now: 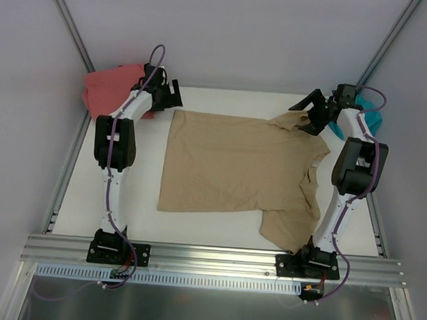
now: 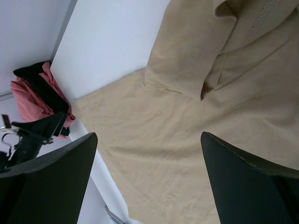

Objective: Fold and stack the t-shirts

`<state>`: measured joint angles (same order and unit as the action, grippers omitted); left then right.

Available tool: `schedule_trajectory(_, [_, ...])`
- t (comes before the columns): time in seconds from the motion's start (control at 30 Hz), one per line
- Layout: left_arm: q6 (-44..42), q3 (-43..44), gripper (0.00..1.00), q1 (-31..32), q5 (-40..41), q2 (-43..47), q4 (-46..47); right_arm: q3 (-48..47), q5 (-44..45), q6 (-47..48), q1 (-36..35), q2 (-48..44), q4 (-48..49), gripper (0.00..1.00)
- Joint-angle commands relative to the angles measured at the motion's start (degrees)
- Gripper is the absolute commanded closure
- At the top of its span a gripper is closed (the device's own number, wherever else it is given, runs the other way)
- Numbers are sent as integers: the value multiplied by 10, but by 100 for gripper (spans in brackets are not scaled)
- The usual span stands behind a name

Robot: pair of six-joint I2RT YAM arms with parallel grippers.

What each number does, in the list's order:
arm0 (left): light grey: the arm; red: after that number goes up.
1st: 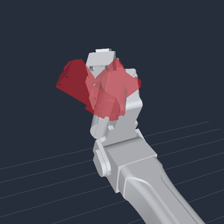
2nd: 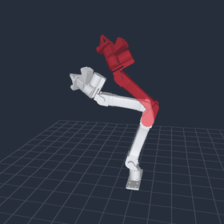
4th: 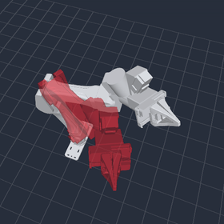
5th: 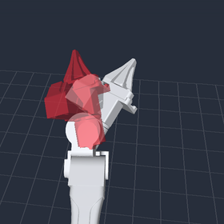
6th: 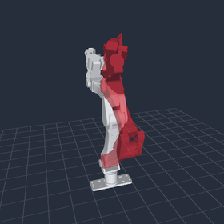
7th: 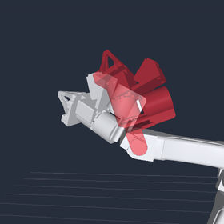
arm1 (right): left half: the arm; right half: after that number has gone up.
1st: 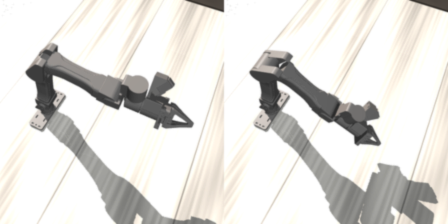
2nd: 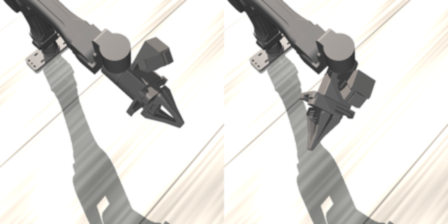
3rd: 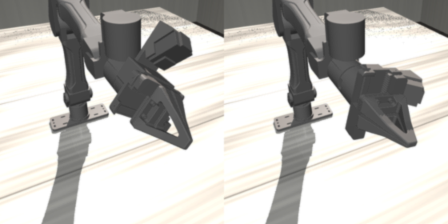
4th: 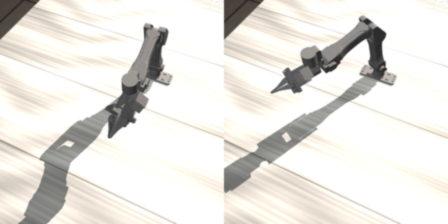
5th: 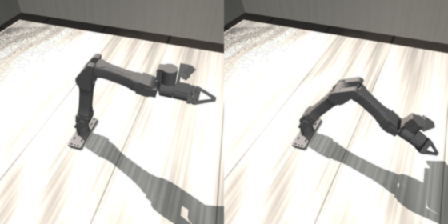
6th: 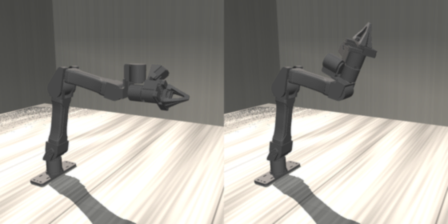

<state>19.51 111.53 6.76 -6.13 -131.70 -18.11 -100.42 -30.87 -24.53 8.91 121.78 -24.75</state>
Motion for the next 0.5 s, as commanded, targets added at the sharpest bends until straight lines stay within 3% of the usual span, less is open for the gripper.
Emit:
schedule_trajectory(0.0, [-3,88,16,4,-42,-43,-15,-38,-2,11,2,-37,-34,1])
schedule_trajectory(0.1, [-12,138,17,4,-42,-81,-70,-42,-2,11,2,-35,-38,0])
schedule_trajectory(0.47, [-16,151,17,4,-33,-100,-88,-43,5,9,2,-38,-40,1])
